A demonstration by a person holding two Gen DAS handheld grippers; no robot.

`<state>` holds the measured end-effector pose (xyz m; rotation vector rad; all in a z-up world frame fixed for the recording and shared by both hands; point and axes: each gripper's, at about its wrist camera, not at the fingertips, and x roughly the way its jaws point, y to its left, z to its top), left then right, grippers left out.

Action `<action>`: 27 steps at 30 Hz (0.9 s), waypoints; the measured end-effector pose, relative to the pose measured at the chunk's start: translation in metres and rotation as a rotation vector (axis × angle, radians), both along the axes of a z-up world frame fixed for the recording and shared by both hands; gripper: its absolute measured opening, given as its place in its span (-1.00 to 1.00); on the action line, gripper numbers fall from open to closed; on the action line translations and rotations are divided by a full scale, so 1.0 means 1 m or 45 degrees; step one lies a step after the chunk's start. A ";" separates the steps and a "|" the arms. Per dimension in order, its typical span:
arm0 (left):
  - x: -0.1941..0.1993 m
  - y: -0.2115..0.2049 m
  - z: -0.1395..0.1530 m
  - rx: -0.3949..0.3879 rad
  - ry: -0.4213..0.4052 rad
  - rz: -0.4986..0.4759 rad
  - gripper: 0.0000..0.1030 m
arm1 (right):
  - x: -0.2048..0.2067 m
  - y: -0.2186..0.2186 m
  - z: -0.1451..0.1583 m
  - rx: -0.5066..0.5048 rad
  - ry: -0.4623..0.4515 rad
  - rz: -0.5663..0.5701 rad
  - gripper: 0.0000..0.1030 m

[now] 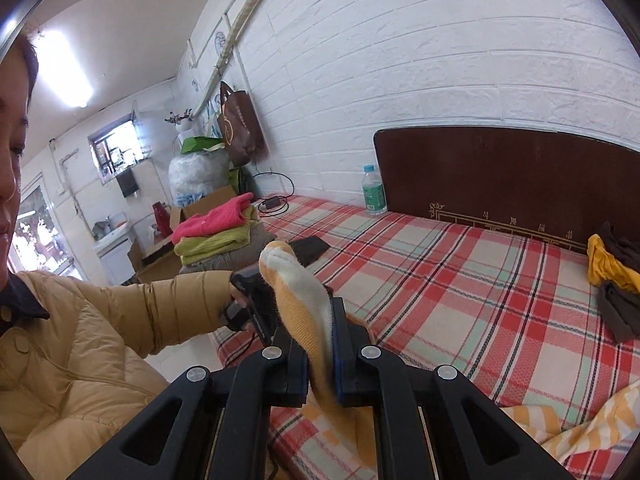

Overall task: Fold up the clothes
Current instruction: 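Lift the striped garment up with both grippers to shake it out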

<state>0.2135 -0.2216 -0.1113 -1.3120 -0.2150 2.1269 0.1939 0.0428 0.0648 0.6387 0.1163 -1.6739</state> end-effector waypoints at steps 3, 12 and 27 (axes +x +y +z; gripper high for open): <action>0.003 0.009 -0.004 -0.019 -0.008 -0.027 0.13 | -0.005 0.002 -0.005 0.006 -0.019 -0.026 -0.85; 0.068 -0.008 0.069 -0.092 0.319 0.301 -0.67 | -0.031 0.010 -0.006 -0.035 -0.054 -0.100 -0.83; 0.144 -0.025 0.294 -0.242 0.984 0.612 -0.67 | -0.047 0.022 0.124 -0.488 0.227 -0.160 -0.84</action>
